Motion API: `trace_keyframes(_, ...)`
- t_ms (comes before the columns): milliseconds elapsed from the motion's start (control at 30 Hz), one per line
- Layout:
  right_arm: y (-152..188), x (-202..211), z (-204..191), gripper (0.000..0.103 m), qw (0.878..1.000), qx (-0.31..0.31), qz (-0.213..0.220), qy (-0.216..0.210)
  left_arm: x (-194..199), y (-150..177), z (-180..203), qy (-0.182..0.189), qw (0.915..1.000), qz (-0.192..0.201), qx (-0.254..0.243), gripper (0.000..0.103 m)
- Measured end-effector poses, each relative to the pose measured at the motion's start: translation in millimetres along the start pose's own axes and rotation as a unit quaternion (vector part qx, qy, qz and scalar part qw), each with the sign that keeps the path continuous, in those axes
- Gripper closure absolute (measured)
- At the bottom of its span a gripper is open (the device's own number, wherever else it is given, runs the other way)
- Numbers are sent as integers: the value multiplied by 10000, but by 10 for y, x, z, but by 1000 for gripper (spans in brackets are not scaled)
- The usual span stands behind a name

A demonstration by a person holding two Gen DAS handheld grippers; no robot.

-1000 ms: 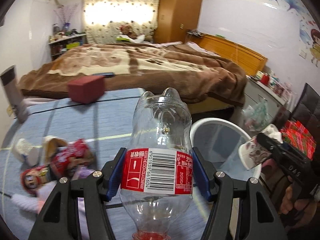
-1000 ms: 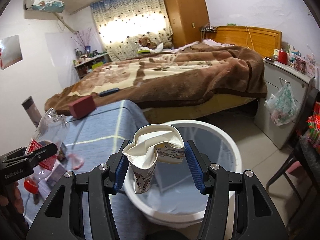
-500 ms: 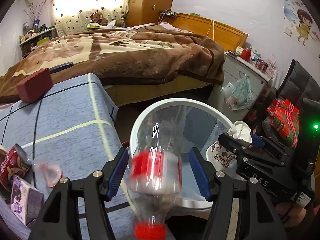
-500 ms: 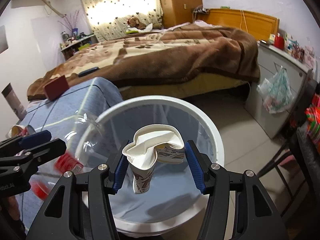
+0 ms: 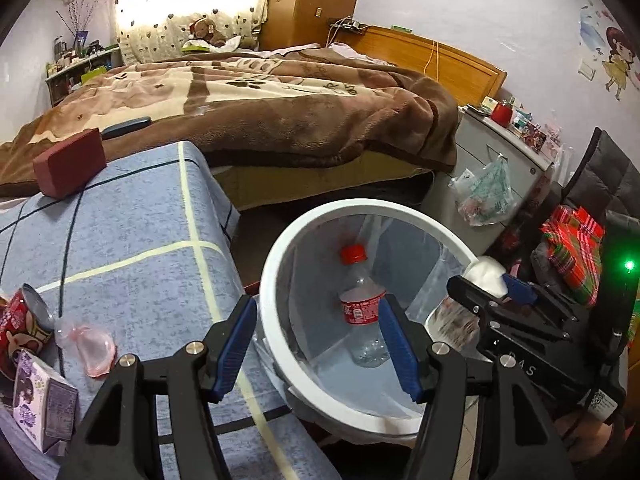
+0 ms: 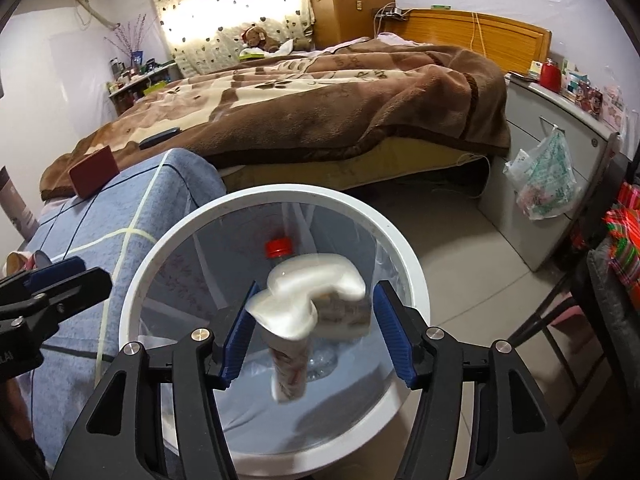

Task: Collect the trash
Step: 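Carry the bottle and paper cup to the white bin and release both, then move both tools back over the table toward the remaining trash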

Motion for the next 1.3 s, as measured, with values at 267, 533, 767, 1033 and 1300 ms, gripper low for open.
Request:
trace_keyframes(267, -19, 108, -67, 40, 9999, -106, 102, -90, 130, 74, -86, -66, 9999, 87, 32, 37)
trace_keyframes(533, -12, 275, -262, 40, 9992, -57, 359, -159, 450, 162, -293, -137, 9992, 329, 197, 37)
trace_keyframes(767, 35, 417, -543, 40, 9978, 121, 564, -341, 774, 314, -592, -333, 9969, 583, 404, 35)
trace_keyframes(1033, 78, 531, -923, 40, 9941, 432, 713, -688, 1126, 534, -1049, -653, 9910, 885, 768, 33)
trace_keyframes(1300, 209, 559, -1298, 40, 9883, 728, 744, -1114, 1385, 840, -1554, -1056, 9819, 1028, 1190, 32)
Point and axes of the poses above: each gripper's, at about its wrist camera, not at the fingertips, and x roughly against the way its jaws point, z to its right, y to its underside, the point moved 3 cm from there along -x, roughly the way its jaws point, and after that the axes turned 6 degrees about -z, right-handed, at the moved point
